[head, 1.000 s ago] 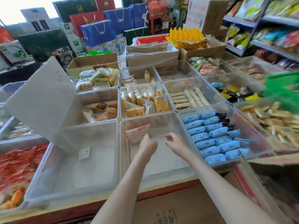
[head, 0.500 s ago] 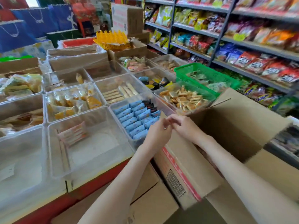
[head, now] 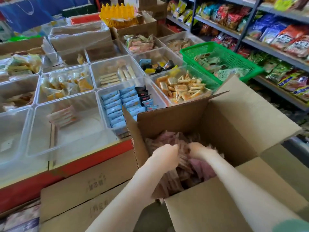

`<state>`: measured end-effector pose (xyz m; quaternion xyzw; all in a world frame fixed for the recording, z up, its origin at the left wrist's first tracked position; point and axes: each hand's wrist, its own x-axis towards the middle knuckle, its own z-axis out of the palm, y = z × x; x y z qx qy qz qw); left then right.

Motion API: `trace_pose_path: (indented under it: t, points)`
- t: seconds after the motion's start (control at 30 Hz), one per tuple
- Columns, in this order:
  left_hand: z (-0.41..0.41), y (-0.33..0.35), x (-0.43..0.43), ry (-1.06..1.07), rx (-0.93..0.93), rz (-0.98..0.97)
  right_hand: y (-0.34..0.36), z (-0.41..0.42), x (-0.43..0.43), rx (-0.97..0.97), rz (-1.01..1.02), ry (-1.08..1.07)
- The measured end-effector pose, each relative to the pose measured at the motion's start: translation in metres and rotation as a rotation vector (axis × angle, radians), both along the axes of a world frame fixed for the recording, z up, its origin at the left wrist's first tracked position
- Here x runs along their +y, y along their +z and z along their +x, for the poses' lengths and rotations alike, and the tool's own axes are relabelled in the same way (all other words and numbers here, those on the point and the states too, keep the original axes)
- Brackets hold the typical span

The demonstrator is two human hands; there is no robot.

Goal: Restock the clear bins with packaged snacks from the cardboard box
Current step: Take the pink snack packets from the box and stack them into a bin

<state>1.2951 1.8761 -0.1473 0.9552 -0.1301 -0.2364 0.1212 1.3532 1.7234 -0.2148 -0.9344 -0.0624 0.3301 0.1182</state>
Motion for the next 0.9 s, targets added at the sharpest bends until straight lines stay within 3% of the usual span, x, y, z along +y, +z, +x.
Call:
trace_pose_path:
  t: [0.1,0.23,0.3,0.43,0.57,0.63,0.8,0.9]
  points:
    - [-0.001,-0.018,0.028,-0.023,-0.018,-0.036,-0.023,0.001,-0.002,-0.031,-0.084,0.143]
    - [-0.017,-0.052,0.077,-0.051,-0.211,0.067,-0.040,-0.007,0.000,-0.126,-0.258,0.268]
    - [-0.028,-0.066,0.087,-0.087,-0.285,0.026,-0.052,-0.009,-0.005,-0.162,-0.301,0.292]
    - [-0.026,-0.075,0.080,0.000,-0.362,0.013,-0.072,-0.003,-0.019,-0.202,-0.267,0.345]
    - [-0.025,-0.083,0.071,0.026,-0.466,0.137,-0.071,0.004,-0.025,-0.179,-0.265,0.388]
    - [-0.026,-0.084,0.070,0.031,-0.488,0.160,-0.063,0.007,-0.031,-0.166,-0.169,0.338]
    - [-0.009,-0.074,0.058,0.194,-0.376,0.109,-0.006,0.017,-0.048,-0.089,0.318,-0.019]
    - [0.009,-0.056,0.049,0.413,-0.275,-0.190,0.048,0.019,-0.046,-0.133,0.563,-0.056]
